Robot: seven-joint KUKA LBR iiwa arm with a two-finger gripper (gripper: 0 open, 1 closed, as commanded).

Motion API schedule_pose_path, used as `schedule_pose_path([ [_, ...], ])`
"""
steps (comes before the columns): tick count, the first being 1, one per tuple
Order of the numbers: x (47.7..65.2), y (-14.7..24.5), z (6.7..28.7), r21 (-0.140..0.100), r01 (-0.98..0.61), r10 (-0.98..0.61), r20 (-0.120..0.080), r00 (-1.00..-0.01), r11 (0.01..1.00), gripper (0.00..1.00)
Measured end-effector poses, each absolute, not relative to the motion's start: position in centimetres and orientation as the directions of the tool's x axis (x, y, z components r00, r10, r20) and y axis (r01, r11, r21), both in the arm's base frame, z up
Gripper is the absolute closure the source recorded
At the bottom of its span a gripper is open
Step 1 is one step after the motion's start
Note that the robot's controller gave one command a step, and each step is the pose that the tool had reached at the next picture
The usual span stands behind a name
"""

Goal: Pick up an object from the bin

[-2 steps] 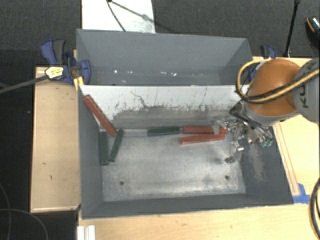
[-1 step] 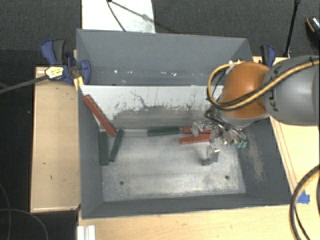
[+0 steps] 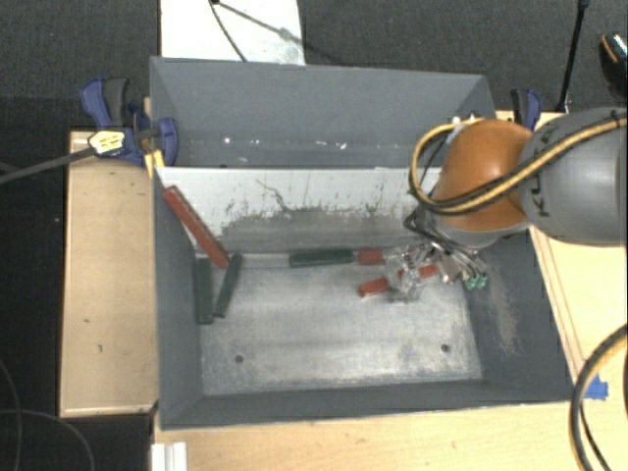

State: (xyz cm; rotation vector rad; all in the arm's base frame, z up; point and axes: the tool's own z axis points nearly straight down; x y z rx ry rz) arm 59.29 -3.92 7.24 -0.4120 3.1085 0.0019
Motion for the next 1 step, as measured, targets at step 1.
schedule_pose_path([
  [1, 59.15, -3.99, 7.09, 0.000, -0.260, -0.260, -0.002, -0.966, 0.966, 0.00],
])
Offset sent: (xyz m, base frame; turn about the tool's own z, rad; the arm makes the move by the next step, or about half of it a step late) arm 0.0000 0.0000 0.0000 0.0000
